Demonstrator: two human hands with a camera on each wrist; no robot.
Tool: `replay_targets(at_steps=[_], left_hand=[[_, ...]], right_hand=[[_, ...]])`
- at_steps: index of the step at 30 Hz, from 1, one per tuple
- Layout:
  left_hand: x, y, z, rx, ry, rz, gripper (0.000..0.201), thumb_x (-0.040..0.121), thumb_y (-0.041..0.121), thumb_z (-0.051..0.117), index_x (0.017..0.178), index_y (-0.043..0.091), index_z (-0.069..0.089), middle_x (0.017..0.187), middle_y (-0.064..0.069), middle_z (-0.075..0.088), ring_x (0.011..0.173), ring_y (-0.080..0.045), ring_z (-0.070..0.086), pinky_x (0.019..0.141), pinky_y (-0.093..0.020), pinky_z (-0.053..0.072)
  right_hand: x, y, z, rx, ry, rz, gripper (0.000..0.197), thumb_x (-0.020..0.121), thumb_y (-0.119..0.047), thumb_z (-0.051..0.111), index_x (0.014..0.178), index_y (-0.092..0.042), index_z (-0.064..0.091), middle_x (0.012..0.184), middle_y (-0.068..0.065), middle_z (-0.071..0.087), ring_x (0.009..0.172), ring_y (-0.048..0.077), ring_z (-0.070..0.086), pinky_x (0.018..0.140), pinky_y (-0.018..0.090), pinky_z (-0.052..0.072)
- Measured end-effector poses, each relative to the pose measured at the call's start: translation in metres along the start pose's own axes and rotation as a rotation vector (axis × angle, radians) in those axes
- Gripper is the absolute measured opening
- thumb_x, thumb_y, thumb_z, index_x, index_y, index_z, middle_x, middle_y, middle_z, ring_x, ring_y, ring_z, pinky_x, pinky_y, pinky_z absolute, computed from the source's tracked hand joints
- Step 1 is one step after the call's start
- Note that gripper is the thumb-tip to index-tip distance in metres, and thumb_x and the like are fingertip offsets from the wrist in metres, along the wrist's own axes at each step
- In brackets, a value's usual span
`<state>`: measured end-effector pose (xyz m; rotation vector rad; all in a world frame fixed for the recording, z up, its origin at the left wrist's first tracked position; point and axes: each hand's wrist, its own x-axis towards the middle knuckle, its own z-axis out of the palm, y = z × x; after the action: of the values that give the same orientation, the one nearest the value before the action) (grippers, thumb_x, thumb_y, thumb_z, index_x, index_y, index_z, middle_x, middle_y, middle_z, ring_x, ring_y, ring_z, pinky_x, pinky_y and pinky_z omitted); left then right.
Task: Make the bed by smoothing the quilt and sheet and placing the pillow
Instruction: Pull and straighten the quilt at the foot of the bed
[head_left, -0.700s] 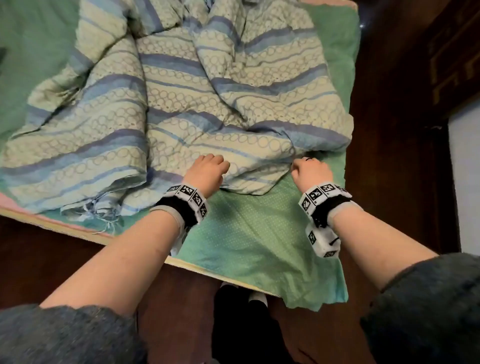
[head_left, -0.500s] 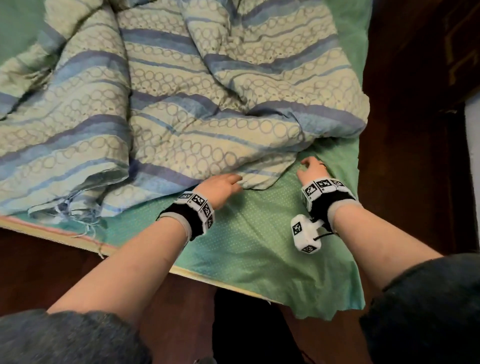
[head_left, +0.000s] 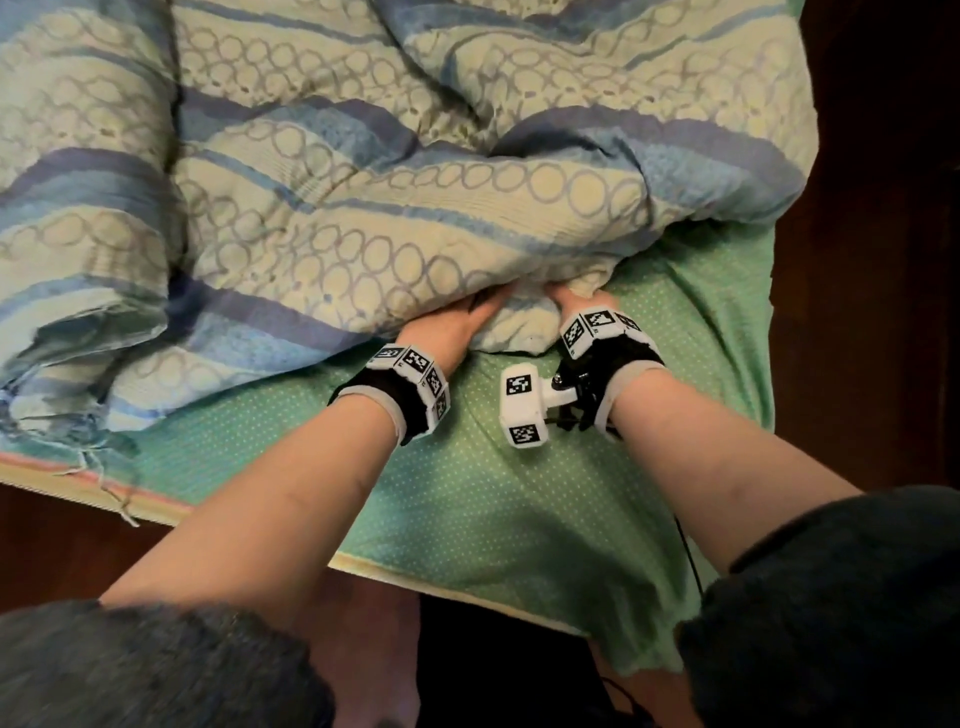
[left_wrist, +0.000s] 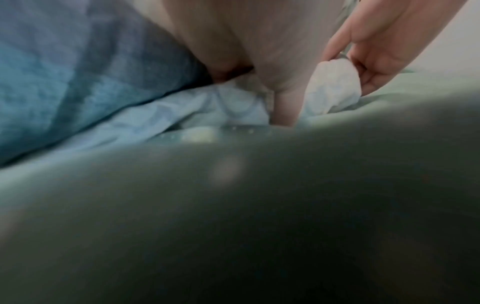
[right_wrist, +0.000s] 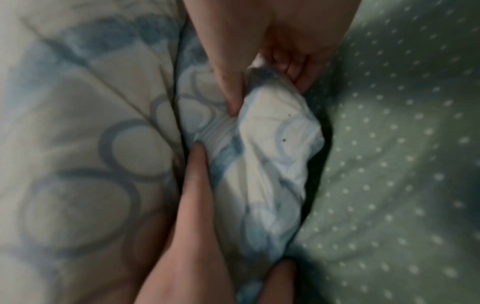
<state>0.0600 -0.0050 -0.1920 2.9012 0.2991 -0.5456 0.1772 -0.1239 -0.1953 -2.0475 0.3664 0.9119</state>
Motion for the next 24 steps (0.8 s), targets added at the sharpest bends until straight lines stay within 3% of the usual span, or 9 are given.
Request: replay_targets(at_steps=[2, 4, 7, 10, 14, 17, 19, 21, 24], left_hand=[[-0.002, 0.004, -0.004, -0.040, -0.012, -0.029, 0.080, 0.090, 0.001, 0.041, 0.151, 0.030, -0.001, 0.154, -0.011, 0.025, 0.119, -0.036, 0.054, 0.094, -0.045, 0.046], [-0.008, 0.009, -0.013, -0.059, -0.013, -0.041, 0.083, 0.088, 0.005, 0.050, 0.151, 0.027, 0.001, 0.147, -0.012, 0.037, 0.113, -0.035, 0.058, 0.089, -0.045, 0.048], [-0.023, 0.014, -0.026, -0.095, -0.054, -0.048, 0.086, 0.084, 0.013, 0.060, 0.152, 0.020, 0.007, 0.146, -0.011, 0.038, 0.126, -0.032, 0.049, 0.101, -0.042, 0.041], [-0.041, 0.020, -0.045, -0.149, -0.083, -0.092, 0.079, 0.083, 0.016, 0.061, 0.150, 0.014, 0.017, 0.146, -0.013, 0.038, 0.129, -0.032, 0.045, 0.107, -0.041, 0.038], [-0.065, 0.033, -0.075, -0.215, -0.172, -0.176, 0.069, 0.083, 0.017, 0.062, 0.144, 0.010, 0.030, 0.141, -0.016, 0.045, 0.126, -0.034, 0.049, 0.104, -0.043, 0.042], [-0.085, 0.049, -0.096, -0.235, -0.224, -0.189, 0.047, 0.087, 0.013, 0.054, 0.133, 0.008, 0.045, 0.133, -0.019, 0.054, 0.120, -0.034, 0.054, 0.097, -0.042, 0.047], [-0.096, 0.059, -0.108, -0.219, -0.246, -0.156, 0.045, 0.090, 0.009, 0.050, 0.135, 0.010, 0.045, 0.134, -0.018, 0.055, 0.120, -0.033, 0.055, 0.095, -0.040, 0.047], [-0.106, 0.067, -0.121, -0.209, -0.217, -0.139, 0.047, 0.090, 0.010, 0.051, 0.137, 0.011, 0.044, 0.133, -0.017, 0.056, 0.118, -0.032, 0.057, 0.090, -0.037, 0.048], [-0.121, 0.083, -0.141, -0.178, -0.174, -0.120, 0.033, 0.089, 0.016, 0.054, 0.120, 0.008, 0.053, 0.114, -0.018, 0.064, 0.104, -0.033, 0.063, 0.082, -0.037, 0.050]], right_hand=[[-0.005, -0.004, -0.009, -0.014, 0.076, 0.001, 0.060, 0.089, -0.037, 0.056, 0.137, -0.005, 0.044, 0.139, 0.014, 0.049, 0.124, 0.028, 0.051, 0.087, 0.027, 0.039], [-0.020, -0.009, -0.015, 0.025, 0.170, -0.025, 0.064, 0.085, -0.036, 0.060, 0.136, -0.001, 0.044, 0.138, 0.016, 0.051, 0.124, 0.030, 0.051, 0.095, 0.029, 0.040], [-0.044, -0.015, -0.027, 0.064, 0.229, -0.093, 0.061, 0.083, -0.031, 0.063, 0.132, 0.002, 0.048, 0.134, 0.016, 0.055, 0.122, 0.030, 0.053, 0.098, 0.031, 0.040], [-0.074, -0.026, -0.047, 0.066, 0.265, -0.136, 0.059, 0.083, -0.027, 0.064, 0.133, 0.000, 0.048, 0.134, 0.017, 0.055, 0.124, 0.029, 0.051, 0.100, 0.030, 0.039], [-0.111, -0.036, -0.084, 0.059, 0.311, -0.182, 0.052, 0.084, -0.022, 0.063, 0.130, -0.004, 0.049, 0.132, 0.017, 0.056, 0.122, 0.030, 0.053, 0.097, 0.030, 0.041], [-0.138, -0.040, -0.110, -0.043, 0.338, -0.211, 0.063, 0.085, -0.023, 0.060, 0.140, -0.004, 0.037, 0.140, 0.017, 0.046, 0.129, 0.032, 0.045, 0.103, 0.034, 0.038], [-0.153, -0.042, -0.124, -0.093, 0.356, -0.258, 0.069, 0.084, -0.023, 0.060, 0.144, -0.005, 0.029, 0.147, 0.015, 0.036, 0.133, 0.030, 0.040, 0.107, 0.036, 0.035], [-0.165, -0.044, -0.135, -0.132, 0.369, -0.324, 0.068, 0.085, -0.019, 0.060, 0.143, -0.009, 0.026, 0.149, 0.013, 0.032, 0.127, 0.031, 0.047, 0.100, 0.036, 0.041], [-0.185, -0.040, -0.153, -0.424, 0.373, -0.471, 0.066, 0.086, -0.016, 0.061, 0.142, -0.023, 0.027, 0.148, 0.012, 0.030, 0.115, 0.034, 0.056, 0.089, 0.040, 0.048]])
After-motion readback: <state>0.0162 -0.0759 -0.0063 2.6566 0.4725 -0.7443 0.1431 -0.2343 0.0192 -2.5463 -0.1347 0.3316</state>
